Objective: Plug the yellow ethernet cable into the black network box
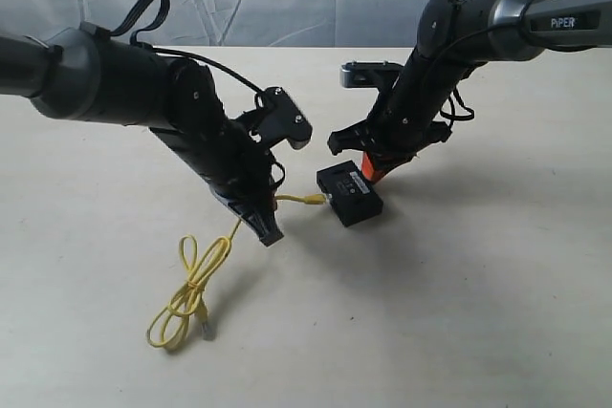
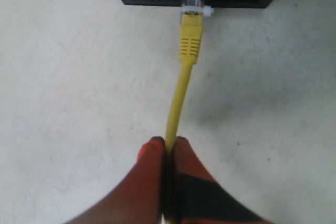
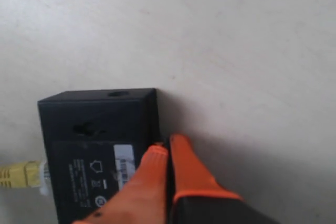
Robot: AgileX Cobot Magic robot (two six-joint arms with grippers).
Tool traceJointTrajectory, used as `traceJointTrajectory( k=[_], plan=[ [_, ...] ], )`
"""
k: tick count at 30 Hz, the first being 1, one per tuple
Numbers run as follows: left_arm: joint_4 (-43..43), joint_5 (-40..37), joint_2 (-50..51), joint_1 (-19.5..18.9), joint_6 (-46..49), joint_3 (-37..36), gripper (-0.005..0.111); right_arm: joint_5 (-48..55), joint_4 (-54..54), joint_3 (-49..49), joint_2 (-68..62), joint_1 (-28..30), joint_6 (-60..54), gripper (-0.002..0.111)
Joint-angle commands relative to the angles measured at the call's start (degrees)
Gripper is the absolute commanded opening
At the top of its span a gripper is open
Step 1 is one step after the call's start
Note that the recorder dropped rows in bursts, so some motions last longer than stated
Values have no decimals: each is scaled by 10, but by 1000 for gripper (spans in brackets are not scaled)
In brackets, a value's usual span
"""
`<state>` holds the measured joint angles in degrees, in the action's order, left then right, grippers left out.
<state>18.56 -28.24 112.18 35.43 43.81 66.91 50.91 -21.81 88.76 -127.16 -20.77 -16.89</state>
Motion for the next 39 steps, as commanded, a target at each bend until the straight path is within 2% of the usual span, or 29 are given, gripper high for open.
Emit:
traceJointTrajectory(
  k=[1, 16, 29, 39],
  plan=[
    [36, 25, 23, 1, 16, 1, 0, 9, -22, 1, 6, 1, 1, -1],
    [63, 54, 32, 1, 16, 1, 0, 38, -34, 1, 6, 0, 20, -1],
    [64, 54, 32, 1, 16, 1, 0, 32, -37, 1, 6, -26, 19, -1],
    [64, 50, 32, 1, 16, 1, 0, -7, 83, 1, 16, -26, 94, -1]
  ],
)
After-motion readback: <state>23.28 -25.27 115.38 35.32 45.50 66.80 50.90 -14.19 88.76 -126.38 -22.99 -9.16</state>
